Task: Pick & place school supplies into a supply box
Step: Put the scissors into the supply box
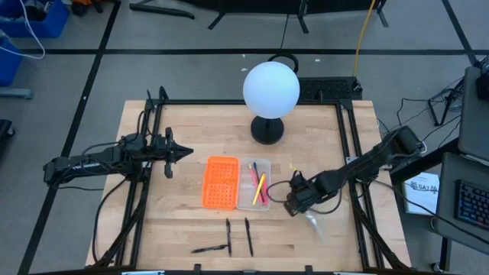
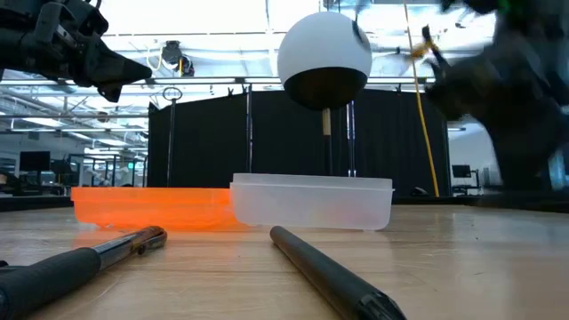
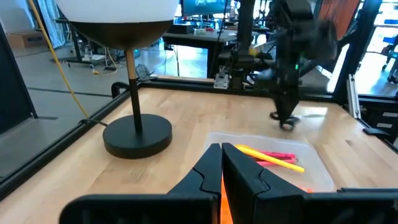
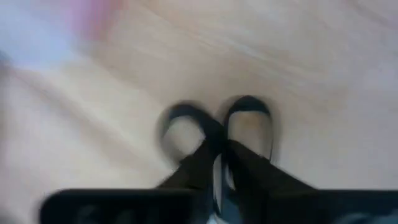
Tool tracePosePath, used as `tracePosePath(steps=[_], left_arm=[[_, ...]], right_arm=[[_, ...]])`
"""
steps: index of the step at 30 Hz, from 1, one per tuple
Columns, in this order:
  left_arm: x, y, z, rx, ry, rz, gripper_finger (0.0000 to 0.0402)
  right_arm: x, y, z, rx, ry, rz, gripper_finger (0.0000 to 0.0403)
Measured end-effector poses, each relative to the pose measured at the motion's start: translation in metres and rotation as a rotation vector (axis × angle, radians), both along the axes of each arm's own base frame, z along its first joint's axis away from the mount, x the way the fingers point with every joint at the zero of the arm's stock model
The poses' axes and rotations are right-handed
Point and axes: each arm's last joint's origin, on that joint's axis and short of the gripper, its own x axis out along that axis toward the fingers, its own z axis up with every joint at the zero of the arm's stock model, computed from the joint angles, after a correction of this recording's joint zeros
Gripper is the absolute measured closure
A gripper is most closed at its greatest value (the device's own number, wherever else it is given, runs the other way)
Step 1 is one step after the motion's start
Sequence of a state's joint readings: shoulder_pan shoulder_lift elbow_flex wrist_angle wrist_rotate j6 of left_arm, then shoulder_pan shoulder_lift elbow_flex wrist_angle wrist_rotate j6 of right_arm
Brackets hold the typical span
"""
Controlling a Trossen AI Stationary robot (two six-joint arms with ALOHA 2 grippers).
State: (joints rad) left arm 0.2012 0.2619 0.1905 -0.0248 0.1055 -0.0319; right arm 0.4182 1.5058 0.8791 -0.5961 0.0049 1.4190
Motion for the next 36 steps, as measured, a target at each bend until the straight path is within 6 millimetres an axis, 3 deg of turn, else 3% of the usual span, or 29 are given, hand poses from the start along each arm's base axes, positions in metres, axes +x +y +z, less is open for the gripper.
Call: tracePosePath(steps=[4, 15, 21, 27, 34, 36], left_arm=[[0.000, 0.000, 0.000, 0.000, 0.001, 0.000, 0.0380], [0.000, 0.000, 0.000, 0.023, -0.003, -0.002, 0.0380], [0.000, 0.000, 0.002, 0.027, -0.022, -0.002, 0.0380], [0.000, 0.000, 0.003, 0.041, -0.026, -0.002, 0.0380], [0.000, 0.000, 0.003, 0.061, -0.023, -0.003, 0.0380], [0.000, 0.000, 0.003, 0.061, -0.023, -0.003, 0.0380]], right_arm=[[-0.004, -0.003, 0.019, -0.003, -0.095, -0.049, 0.0400], [0.004, -0.012, 0.058, -0.006, -0.441, -0.135, 0.0400], [0.025, -0.028, 0.068, 0.038, -0.593, -0.219, 0.0400], [0.048, -0.058, 0.075, 0.067, -0.542, -0.242, 0.0401], [0.093, -0.092, 0.086, 0.087, -0.461, -0.218, 0.0401], [0.105, -0.099, 0.080, 0.096, -0.440, -0.231, 0.0401]])
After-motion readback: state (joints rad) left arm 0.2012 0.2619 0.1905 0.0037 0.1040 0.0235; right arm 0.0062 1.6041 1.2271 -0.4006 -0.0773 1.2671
